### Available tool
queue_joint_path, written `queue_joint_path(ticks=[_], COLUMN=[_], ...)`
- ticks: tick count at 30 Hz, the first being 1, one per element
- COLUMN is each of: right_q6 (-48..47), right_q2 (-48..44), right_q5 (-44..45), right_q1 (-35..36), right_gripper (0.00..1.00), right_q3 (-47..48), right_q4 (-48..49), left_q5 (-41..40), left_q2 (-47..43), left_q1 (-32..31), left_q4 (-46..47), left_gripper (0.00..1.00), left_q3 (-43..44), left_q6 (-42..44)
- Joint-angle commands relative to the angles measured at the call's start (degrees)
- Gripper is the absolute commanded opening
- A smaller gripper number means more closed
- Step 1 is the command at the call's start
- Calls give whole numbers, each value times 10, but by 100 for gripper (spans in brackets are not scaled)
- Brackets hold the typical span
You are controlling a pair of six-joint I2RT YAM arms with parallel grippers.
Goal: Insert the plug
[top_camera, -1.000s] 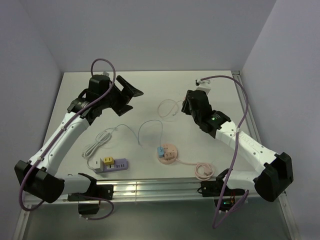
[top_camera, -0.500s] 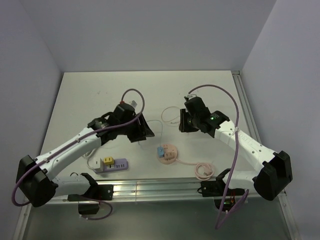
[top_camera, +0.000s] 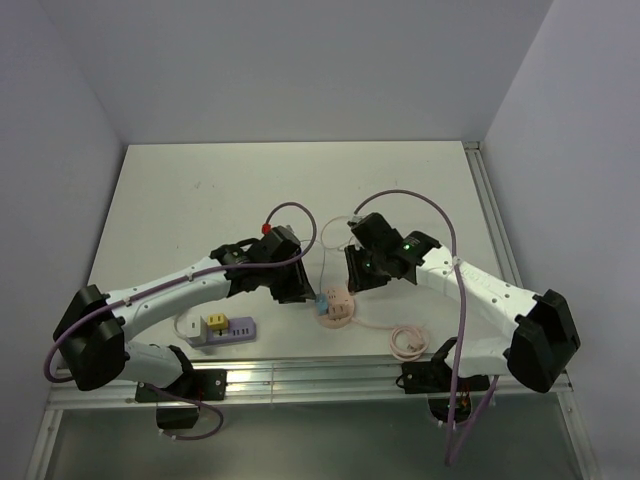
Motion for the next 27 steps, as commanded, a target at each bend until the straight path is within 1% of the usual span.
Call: queue_joint_path(ticks=[1,11,12,13,15,16,19,24,27], right_q6=[0,1,4,7,17,20,32,50,60], right_q2=[10,70,75,78,90,93,100,105,112], right_q5=[1,7,6,6,11,12,15,6,16], right_q1=[11,22,24,27,31,35,40,40,43], right_gripper=[0,0,0,0,0,0,0,0,0], right_q3=[-3,14,14,19,23,27,33,29,33], right_q4=[-5,-14,-15,-15,-19,-22,-26,-24,-31], left_q5=[-21,-44,-45,-45,-44,-44,-44,-40,-39], left_q2=[-1,-27,-28,-28,-24,-21,-6,4,3], left_q1=[-2,-2,-2,-2,-2,-2,-2,-2,-2], left_q4=[9,-12,-14,-15,-12,-10,3,23,27], left_gripper=[34,25,23,16,13,6,0,0,0], left_q3=[-4,-32,-34,-36,-44,-46,-55,-67,-72], left_q6=[-12,3,4,5,8,9,13,18,20])
